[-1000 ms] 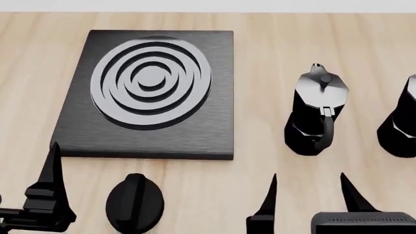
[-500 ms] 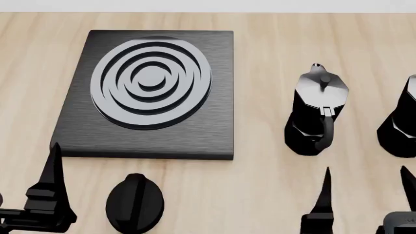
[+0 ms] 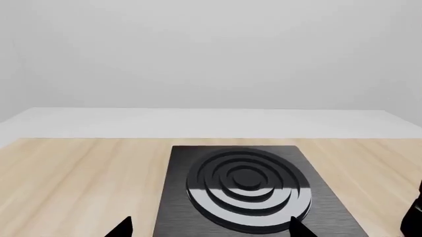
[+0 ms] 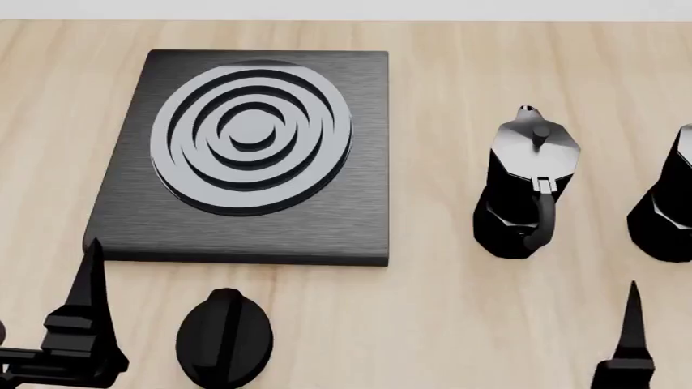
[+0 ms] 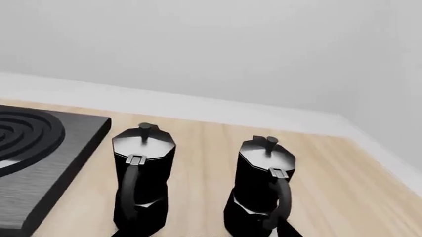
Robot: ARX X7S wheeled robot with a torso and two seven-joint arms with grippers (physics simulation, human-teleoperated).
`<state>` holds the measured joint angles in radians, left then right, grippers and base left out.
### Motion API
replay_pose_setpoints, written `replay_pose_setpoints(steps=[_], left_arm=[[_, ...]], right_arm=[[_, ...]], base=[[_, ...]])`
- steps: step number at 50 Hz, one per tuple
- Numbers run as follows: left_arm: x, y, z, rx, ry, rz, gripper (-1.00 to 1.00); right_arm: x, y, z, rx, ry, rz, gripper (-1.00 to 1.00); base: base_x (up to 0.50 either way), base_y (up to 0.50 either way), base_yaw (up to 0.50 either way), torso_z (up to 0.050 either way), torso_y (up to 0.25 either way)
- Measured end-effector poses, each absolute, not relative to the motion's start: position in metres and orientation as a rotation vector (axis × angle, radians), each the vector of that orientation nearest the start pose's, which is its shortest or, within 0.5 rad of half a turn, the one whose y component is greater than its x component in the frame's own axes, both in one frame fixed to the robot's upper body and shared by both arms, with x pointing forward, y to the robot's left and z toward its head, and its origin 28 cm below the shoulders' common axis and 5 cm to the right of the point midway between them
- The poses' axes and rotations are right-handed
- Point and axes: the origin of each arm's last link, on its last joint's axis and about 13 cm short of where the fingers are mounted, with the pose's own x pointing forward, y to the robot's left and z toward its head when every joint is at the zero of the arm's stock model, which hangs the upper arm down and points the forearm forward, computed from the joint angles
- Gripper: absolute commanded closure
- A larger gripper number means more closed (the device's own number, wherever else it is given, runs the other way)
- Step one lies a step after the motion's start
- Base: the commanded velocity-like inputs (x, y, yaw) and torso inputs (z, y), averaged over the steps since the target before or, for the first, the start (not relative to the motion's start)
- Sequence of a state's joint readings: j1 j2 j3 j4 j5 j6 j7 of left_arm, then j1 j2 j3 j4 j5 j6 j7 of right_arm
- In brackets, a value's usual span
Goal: Put the right moka pot on the stove.
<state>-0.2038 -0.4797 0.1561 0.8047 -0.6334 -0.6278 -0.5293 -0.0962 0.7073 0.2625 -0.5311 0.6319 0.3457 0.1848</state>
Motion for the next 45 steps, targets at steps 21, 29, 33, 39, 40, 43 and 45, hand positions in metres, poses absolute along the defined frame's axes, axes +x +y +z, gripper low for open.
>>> replay_pose_setpoints(steps=[21, 29, 33, 39, 40, 43, 45], left_arm=[[0.192, 0.216, 0.166, -0.012, -0.194, -0.054, -1.0], [0.192, 0.216, 0.166, -0.011, -0.193, -0.053, -1.0], [0.191, 0.216, 0.166, -0.01, -0.192, -0.052, -1.0], [0.191, 0.216, 0.166, -0.009, -0.192, -0.052, -1.0], [0.191, 0.216, 0.166, -0.009, -0.192, -0.052, -1.0], [0.191, 0.216, 0.166, -0.009, -0.192, -0.051, -1.0], [0.191, 0.216, 0.167, -0.009, -0.192, -0.051, -1.0]], right_arm=[[0.195, -0.266, 0.151, -0.042, -0.109, -0.134, -1.0], [0.202, -0.278, 0.152, -0.006, -0.104, -0.165, -1.0], [0.207, -0.282, 0.154, 0.003, -0.102, -0.174, -1.0], [0.214, -0.287, 0.156, 0.015, -0.095, -0.181, -1.0], [0.215, -0.287, 0.156, 0.017, -0.094, -0.182, -1.0], [0.219, -0.289, 0.156, 0.019, -0.087, -0.184, -1.0], [0.221, -0.29, 0.156, 0.02, -0.083, -0.185, -1.0]], base=[[0.0, 0.0, 0.0, 0.0, 0.0], [0.0, 0.0, 0.0, 0.0, 0.0], [0.0, 0.0, 0.0, 0.0, 0.0], [0.0, 0.0, 0.0, 0.0, 0.0], [0.0, 0.0, 0.0, 0.0, 0.0], [0.0, 0.0, 0.0, 0.0, 0.0], [0.0, 0.0, 0.0, 0.0, 0.0]])
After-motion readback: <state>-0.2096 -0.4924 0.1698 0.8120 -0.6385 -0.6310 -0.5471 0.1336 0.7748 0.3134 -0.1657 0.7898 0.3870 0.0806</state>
